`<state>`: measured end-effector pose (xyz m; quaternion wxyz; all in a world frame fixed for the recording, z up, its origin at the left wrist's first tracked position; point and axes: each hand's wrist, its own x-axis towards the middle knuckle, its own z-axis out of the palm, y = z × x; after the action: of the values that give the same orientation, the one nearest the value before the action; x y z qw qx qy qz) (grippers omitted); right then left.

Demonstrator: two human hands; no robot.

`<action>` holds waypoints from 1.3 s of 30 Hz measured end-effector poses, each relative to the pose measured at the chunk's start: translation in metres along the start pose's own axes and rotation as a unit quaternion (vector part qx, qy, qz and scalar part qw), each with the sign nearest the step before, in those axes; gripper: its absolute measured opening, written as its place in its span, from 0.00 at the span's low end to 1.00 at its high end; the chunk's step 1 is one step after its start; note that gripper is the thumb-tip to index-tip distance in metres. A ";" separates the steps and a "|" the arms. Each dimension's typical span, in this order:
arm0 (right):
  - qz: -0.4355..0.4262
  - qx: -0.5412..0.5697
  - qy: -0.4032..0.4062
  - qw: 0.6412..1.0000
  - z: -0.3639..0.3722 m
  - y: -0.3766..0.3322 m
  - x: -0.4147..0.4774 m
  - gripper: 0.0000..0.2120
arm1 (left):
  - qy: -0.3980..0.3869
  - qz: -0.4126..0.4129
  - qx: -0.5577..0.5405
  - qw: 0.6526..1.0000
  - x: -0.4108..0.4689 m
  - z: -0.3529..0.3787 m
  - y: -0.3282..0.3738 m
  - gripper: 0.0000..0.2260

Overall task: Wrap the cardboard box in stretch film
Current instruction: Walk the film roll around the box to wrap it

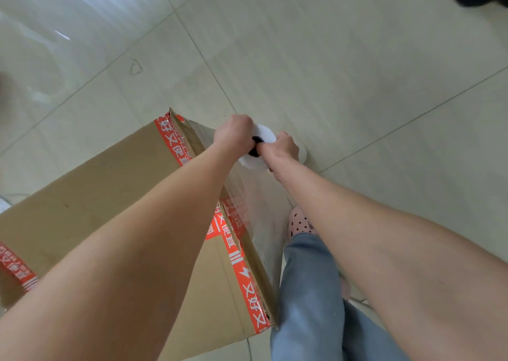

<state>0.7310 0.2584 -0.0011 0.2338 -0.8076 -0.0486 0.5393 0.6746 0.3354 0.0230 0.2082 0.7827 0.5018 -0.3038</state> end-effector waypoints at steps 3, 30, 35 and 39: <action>-0.029 -0.017 0.023 0.999 0.003 -0.010 0.006 0.14 | 0.012 -0.004 -0.010 1.000 0.004 -0.009 -0.005 0.08; 0.037 -0.022 -0.033 0.999 0.045 -0.082 0.026 0.24 | -0.017 -0.043 -0.064 0.997 0.053 -0.055 -0.061 0.09; -0.019 -0.082 -0.032 0.996 0.032 -0.094 0.038 0.19 | 0.001 -0.062 -0.070 0.996 0.049 -0.068 -0.053 0.07; -0.049 -0.079 -0.067 0.993 0.036 -0.115 0.046 0.24 | 0.020 -0.098 -0.076 0.992 0.054 -0.077 -0.066 0.09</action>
<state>0.7378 0.3871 -0.0021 0.1912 -0.7824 -0.1461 0.5744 0.6520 0.4467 0.0409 0.2265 0.7176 0.6016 -0.2681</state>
